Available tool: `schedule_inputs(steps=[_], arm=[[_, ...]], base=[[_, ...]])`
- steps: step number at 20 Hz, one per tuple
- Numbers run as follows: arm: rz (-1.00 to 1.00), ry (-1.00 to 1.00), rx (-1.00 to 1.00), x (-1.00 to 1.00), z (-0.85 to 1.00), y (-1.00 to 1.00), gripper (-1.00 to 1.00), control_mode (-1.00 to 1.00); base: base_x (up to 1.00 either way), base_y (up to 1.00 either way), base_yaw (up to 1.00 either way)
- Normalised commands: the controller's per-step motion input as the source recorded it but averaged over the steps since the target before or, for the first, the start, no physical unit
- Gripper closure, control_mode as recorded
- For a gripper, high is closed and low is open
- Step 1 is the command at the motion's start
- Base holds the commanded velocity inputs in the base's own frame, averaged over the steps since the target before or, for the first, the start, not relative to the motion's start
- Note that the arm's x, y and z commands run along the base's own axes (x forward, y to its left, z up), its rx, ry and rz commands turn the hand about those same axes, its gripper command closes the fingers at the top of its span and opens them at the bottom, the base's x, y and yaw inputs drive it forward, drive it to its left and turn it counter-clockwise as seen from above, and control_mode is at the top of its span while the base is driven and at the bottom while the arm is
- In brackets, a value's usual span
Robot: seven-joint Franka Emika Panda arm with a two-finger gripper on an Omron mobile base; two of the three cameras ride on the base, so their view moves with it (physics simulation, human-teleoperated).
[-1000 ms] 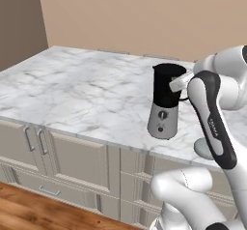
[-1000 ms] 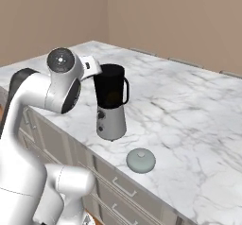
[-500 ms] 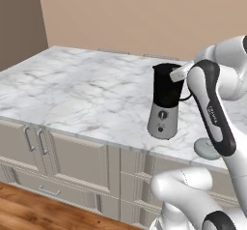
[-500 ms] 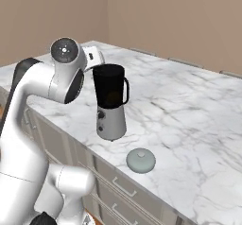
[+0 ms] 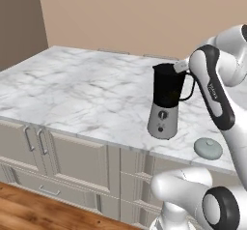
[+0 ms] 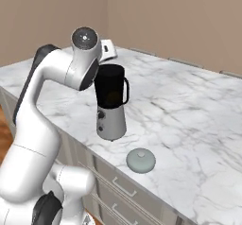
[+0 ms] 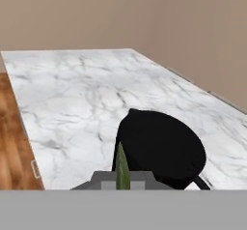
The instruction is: Grab the lemon and lemon wedge from the fridge, place them in the blender, close the lid, and turn on the blender to create a marinade.
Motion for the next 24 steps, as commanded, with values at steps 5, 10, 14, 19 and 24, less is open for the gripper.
schedule_inputs(steps=[5,10,14,19,24], arm=[[0.0,0.01,-0.01,0.55,-0.45,-0.03,1.0,-1.0],[0.0,0.01,-0.01,0.61,-0.31,0.0,1.0,-1.0],[0.0,0.0,0.0,0.52,-0.06,0.0,1.0,-1.0],[0.0,0.03,0.0,0.36,-0.11,-0.06,1.0,-1.0],[0.0,0.05,0.0,0.32,-0.27,-0.13,1.0,-1.0]], base=[[0.0,0.0,0.0],[0.0,0.0,0.0],[0.0,0.0,0.0],[0.0,0.0,0.0],[0.0,0.0,0.0]])
